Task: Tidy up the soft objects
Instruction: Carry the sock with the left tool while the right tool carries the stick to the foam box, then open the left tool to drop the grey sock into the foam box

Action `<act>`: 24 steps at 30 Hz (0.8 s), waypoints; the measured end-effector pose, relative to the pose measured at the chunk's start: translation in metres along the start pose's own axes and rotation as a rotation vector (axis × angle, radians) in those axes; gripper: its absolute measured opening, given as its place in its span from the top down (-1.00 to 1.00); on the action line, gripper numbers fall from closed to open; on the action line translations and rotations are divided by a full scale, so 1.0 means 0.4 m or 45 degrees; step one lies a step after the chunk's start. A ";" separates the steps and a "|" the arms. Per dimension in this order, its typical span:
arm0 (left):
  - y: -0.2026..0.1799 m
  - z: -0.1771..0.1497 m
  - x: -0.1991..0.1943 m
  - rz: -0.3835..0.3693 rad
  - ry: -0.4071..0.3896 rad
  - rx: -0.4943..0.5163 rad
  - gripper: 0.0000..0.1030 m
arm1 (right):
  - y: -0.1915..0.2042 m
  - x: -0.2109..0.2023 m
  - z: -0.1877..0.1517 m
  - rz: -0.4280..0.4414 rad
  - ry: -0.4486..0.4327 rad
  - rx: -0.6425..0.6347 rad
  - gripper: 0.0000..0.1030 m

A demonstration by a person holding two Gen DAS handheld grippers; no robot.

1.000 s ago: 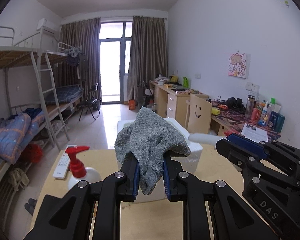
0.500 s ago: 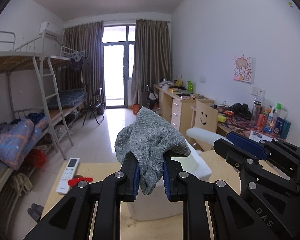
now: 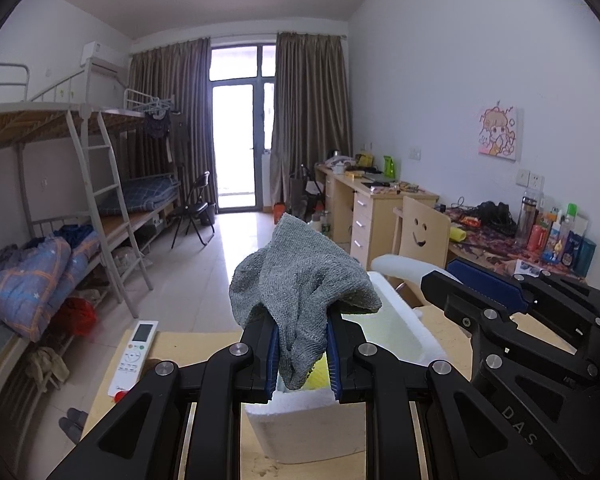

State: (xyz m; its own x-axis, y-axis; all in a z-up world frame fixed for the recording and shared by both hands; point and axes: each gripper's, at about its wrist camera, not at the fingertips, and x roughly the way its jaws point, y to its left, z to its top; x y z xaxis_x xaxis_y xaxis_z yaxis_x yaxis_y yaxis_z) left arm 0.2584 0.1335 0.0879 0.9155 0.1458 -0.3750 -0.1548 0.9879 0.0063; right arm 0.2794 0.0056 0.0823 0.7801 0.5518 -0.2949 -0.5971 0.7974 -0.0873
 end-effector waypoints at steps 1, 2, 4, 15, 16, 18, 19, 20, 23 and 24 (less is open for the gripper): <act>0.001 0.000 0.008 0.001 0.007 -0.004 0.59 | -0.003 0.007 -0.002 0.008 0.009 0.006 0.55; 0.002 0.001 0.016 0.006 0.012 -0.007 0.59 | -0.005 0.011 0.001 0.012 0.012 0.010 0.55; -0.002 0.000 0.033 0.034 0.020 -0.004 0.59 | -0.008 0.014 0.000 0.016 0.019 0.014 0.55; -0.065 0.001 0.102 -0.032 0.083 0.023 0.59 | -0.069 -0.029 0.002 -0.093 0.027 0.039 0.56; -0.070 0.002 0.108 -0.044 0.089 0.019 0.59 | -0.076 -0.032 0.001 -0.105 0.030 0.044 0.56; -0.083 0.003 0.116 -0.054 0.091 0.027 0.59 | -0.091 -0.041 -0.002 -0.130 0.033 0.057 0.56; -0.086 0.003 0.119 -0.058 0.092 0.025 0.59 | -0.094 -0.045 -0.003 -0.138 0.034 0.061 0.56; -0.094 0.005 0.125 -0.065 0.097 0.029 0.59 | -0.099 -0.048 -0.004 -0.144 0.035 0.067 0.56; -0.095 0.004 0.136 -0.057 0.106 0.038 0.59 | -0.108 -0.053 -0.006 -0.159 0.035 0.070 0.56; -0.093 0.003 0.140 -0.056 0.112 0.037 0.57 | -0.108 -0.054 -0.006 -0.161 0.034 0.070 0.56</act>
State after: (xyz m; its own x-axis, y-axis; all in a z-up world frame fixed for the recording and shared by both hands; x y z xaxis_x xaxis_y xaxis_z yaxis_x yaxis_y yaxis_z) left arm 0.3159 0.1051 0.0678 0.8849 0.0982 -0.4552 -0.1028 0.9946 0.0147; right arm 0.2879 -0.0415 0.0900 0.8426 0.4402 -0.3104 -0.4829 0.8726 -0.0736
